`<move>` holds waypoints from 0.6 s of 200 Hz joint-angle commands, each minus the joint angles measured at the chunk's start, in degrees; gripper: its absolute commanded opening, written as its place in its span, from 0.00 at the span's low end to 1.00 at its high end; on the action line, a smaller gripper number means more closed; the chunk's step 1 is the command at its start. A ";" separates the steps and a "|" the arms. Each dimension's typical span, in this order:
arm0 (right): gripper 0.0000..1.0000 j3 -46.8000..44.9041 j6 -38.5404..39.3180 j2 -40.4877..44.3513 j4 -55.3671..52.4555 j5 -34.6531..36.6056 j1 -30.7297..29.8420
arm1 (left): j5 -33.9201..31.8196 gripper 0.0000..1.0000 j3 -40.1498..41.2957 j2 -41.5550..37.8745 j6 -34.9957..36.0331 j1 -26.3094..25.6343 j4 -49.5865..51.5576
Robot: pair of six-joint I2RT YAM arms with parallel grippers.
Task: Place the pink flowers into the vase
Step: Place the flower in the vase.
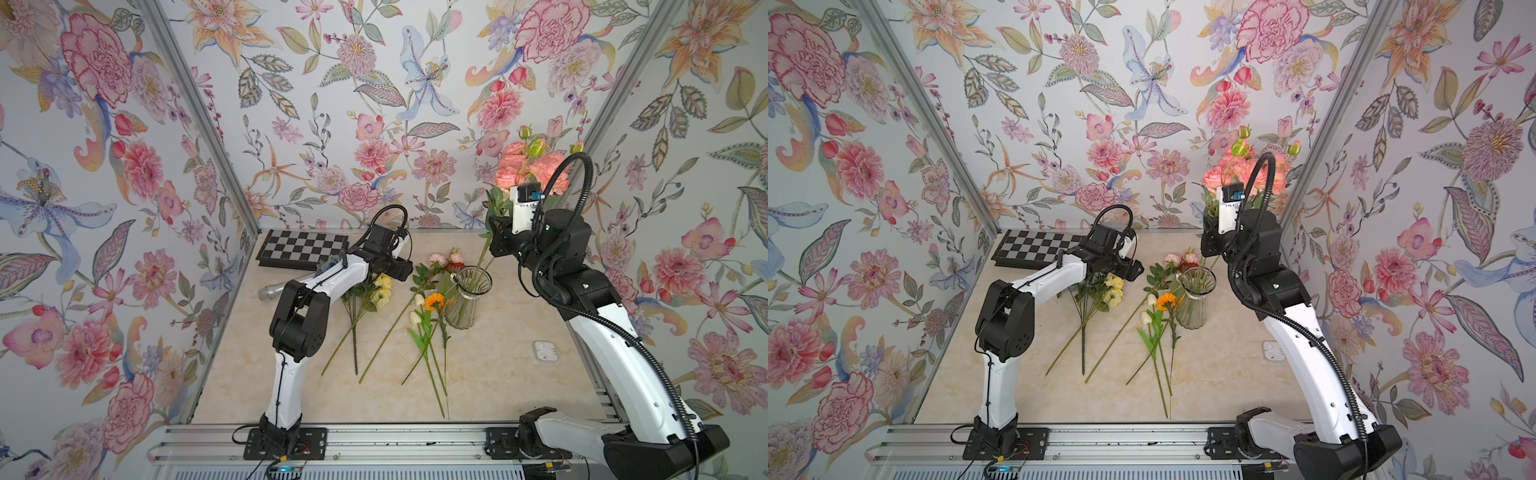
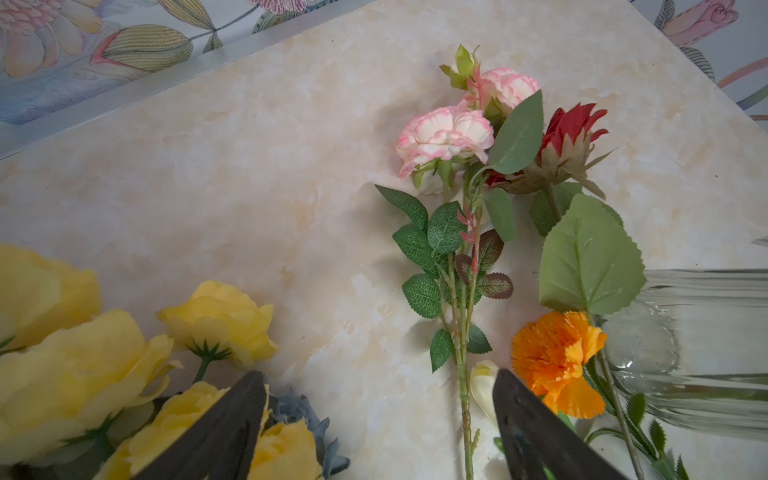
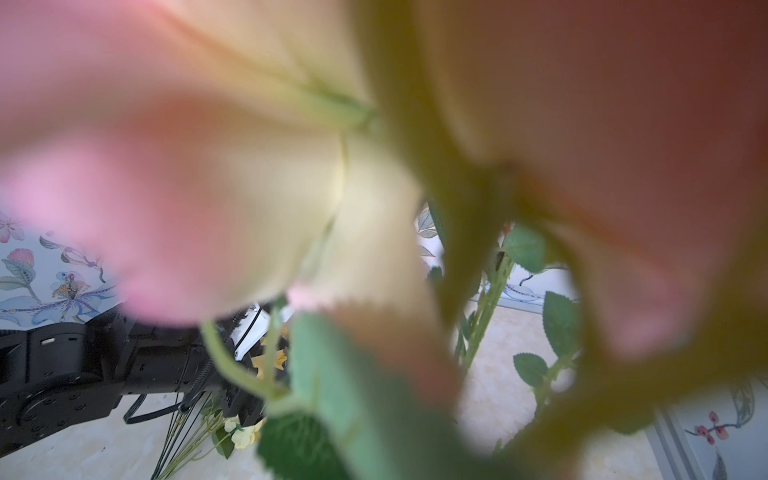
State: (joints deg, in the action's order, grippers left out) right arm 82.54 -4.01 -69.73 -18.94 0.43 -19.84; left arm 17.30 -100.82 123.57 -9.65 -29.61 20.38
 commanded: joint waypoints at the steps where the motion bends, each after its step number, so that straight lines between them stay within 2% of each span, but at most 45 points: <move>1: 0.13 -1.33 -0.98 -1.47 1.18 -1.27 0.30 | -2.61 0.84 -3.13 3.30 2.35 -1.40 5.72; 29: 0.29 -2.18 -0.99 -2.89 1.16 -1.50 0.35 | -3.32 0.80 -3.61 5.00 2.70 -2.45 7.50; 59: 0.60 -2.39 -1.26 -3.80 1.18 -0.37 0.30 | -2.47 0.78 -2.06 5.46 2.88 -3.15 8.31; 75: 0.73 -2.34 -1.14 -3.74 1.18 0.03 0.25 | -2.36 0.75 -0.88 5.15 2.88 -3.59 8.45; 92: 0.81 -2.20 -1.08 -3.49 1.17 0.25 0.16 | -2.37 0.72 -0.26 5.13 2.88 -4.14 8.94; 120: 0.89 -1.85 -1.08 -2.75 1.13 0.32 -0.17 | -2.81 0.68 -0.31 5.55 3.23 -5.16 10.04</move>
State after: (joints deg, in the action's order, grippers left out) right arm 80.53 -5.17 -73.60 -17.89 0.08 -19.79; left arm 15.59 -101.73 128.20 -7.88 -33.45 27.49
